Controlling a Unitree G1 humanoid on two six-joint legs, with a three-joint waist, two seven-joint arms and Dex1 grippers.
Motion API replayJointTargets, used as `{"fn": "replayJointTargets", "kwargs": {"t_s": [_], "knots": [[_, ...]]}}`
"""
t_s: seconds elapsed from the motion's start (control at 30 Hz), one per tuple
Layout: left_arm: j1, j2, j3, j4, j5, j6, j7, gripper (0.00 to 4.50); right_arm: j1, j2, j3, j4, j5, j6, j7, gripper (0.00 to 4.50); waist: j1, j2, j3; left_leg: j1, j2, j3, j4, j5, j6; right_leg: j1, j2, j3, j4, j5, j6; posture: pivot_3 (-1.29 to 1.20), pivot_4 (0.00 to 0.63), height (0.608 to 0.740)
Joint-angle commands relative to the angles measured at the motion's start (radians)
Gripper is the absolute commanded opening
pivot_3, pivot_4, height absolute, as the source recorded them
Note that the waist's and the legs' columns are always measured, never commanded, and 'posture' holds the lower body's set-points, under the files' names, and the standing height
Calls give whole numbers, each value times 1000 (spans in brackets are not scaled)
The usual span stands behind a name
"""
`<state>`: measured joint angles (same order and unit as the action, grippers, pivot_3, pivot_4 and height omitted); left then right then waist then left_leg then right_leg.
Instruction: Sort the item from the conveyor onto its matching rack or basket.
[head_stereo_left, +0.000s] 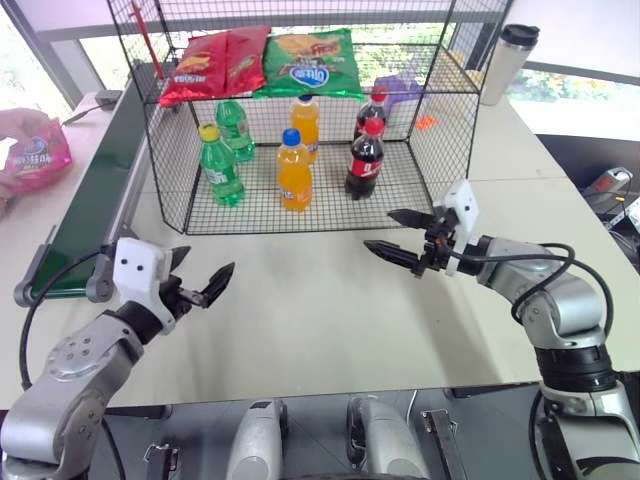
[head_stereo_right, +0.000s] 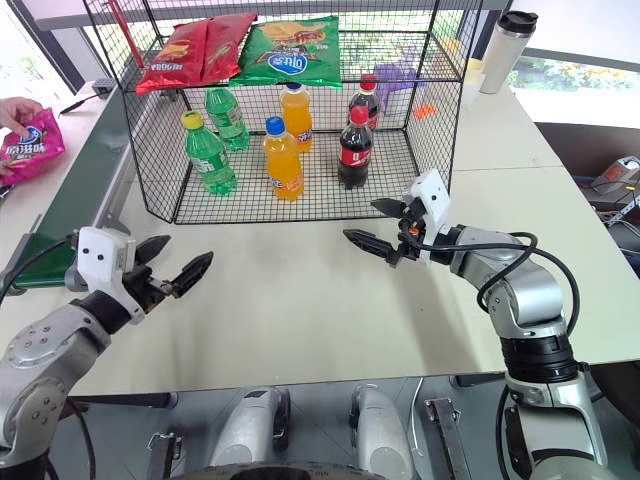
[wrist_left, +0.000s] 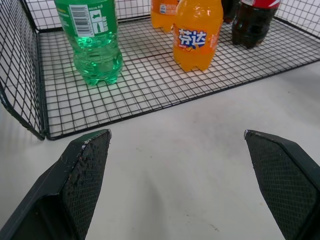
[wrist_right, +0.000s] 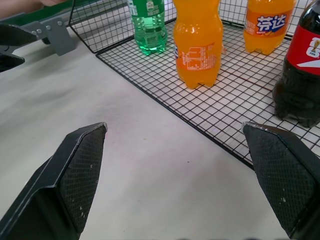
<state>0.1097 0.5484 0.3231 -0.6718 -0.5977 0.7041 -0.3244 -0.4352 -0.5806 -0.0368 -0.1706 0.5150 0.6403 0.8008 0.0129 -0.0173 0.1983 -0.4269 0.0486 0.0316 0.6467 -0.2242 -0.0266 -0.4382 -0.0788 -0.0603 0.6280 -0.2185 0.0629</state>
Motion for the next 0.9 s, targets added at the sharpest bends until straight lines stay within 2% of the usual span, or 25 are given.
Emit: {"fn": "replayJointTargets", "kwargs": {"t_s": [0.03, 0.9], "knots": [[-9, 1, 8, -12, 12, -28, -5, 4462, -7, 6, -8, -11, -3, -20, -4, 4500, 0, 0, 0, 0, 0, 0, 0, 0, 0, 0, 0, 0, 0, 0, 0, 0, 150, 740], [-15, -10, -12, -18, 50, -38, -4, 4462, -12, 24, 14, 22, -47, -65, -14, 4500, 0, 0, 0, 0, 0, 0, 0, 0, 0, 0, 0, 0, 0, 0, 0, 0, 150, 740]]}}
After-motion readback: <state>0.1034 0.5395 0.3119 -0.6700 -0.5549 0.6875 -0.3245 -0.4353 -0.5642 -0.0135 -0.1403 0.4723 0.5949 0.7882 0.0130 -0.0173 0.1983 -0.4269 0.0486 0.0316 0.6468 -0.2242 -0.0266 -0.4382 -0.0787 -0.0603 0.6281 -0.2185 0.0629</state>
